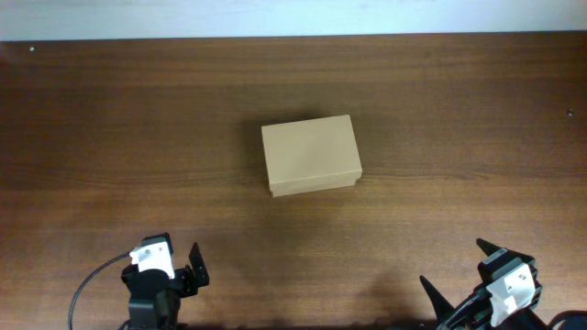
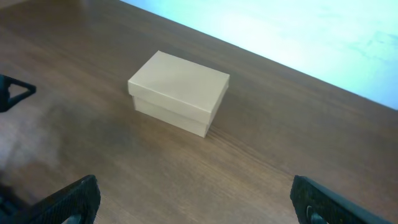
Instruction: Pack container
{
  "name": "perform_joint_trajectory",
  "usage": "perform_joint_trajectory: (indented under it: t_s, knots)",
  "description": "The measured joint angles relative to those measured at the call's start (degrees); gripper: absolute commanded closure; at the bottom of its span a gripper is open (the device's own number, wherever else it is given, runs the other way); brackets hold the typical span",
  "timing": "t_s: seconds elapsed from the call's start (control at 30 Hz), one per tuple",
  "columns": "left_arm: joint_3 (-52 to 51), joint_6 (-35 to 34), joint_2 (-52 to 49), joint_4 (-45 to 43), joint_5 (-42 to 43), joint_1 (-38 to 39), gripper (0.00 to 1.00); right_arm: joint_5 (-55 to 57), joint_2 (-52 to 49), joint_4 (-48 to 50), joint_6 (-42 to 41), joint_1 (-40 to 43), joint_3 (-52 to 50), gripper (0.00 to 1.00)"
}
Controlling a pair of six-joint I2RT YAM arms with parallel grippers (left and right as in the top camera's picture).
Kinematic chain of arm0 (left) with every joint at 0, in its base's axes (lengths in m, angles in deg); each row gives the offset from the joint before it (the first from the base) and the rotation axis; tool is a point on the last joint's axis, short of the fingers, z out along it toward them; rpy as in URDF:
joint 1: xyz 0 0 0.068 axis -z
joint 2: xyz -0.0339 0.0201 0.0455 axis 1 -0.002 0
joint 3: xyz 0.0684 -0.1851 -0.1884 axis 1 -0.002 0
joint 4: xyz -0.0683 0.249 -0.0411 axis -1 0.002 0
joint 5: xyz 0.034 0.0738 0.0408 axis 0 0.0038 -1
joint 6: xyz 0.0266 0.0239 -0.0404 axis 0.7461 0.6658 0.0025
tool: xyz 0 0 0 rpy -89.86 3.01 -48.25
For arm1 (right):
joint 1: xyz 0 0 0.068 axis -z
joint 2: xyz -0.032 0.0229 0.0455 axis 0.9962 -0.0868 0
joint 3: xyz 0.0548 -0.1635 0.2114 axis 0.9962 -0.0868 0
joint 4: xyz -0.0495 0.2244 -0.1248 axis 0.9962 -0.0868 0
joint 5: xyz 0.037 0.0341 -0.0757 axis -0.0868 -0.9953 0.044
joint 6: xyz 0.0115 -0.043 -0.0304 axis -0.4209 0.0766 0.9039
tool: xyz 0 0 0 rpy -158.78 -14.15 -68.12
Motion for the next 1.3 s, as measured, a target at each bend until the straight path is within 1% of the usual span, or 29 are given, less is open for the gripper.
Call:
perform_joint_trajectory:
  t_s: [0.13, 0.23, 0.33, 0.47, 0.67, 0.77, 0.97, 1.3]
  knots:
    - [0.0, 0.0, 0.0, 0.0, 0.0, 0.0, 0.01, 0.1, 0.0, 0.2, 0.5, 0.0, 0.0, 0.01]
    - [0.0, 0.0, 0.0, 0.0, 0.0, 0.0, 0.01, 0.3, 0.0, 2.2, 0.4, 0.3, 0.0, 0.01]
    - [0.0, 0.0, 0.0, 0.0, 0.0, 0.0, 0.00, 1.5, 0.3, 4.5, 0.5, 2.6, -1.6, 0.01]
    - [0.0, 0.0, 0.0, 0.0, 0.0, 0.0, 0.00, 2.6, 2.1, 9.5, 0.3, 8.2, -9.5, 0.01]
    - [0.0, 0.0, 0.0, 0.0, 0.0, 0.0, 0.00, 3.1, 8.2, 19.0, 0.2, 15.4, -25.2, 0.01]
    - [0.0, 0.0, 0.0, 0.0, 0.0, 0.0, 0.01, 3.0, 10.8, 21.6, 0.2, 18.4, -30.4, 0.01]
    - [0.0, 0.2, 0.0, 0.0, 0.0, 0.0, 0.01, 3.0, 13.2, 23.7, -2.0, 22.9, -37.7, 0.01]
    - [0.0, 0.2, 0.0, 0.0, 0.0, 0.0, 0.00, 3.0, 14.0, 26.3, -4.9, 23.5, -46.3, 0.01]
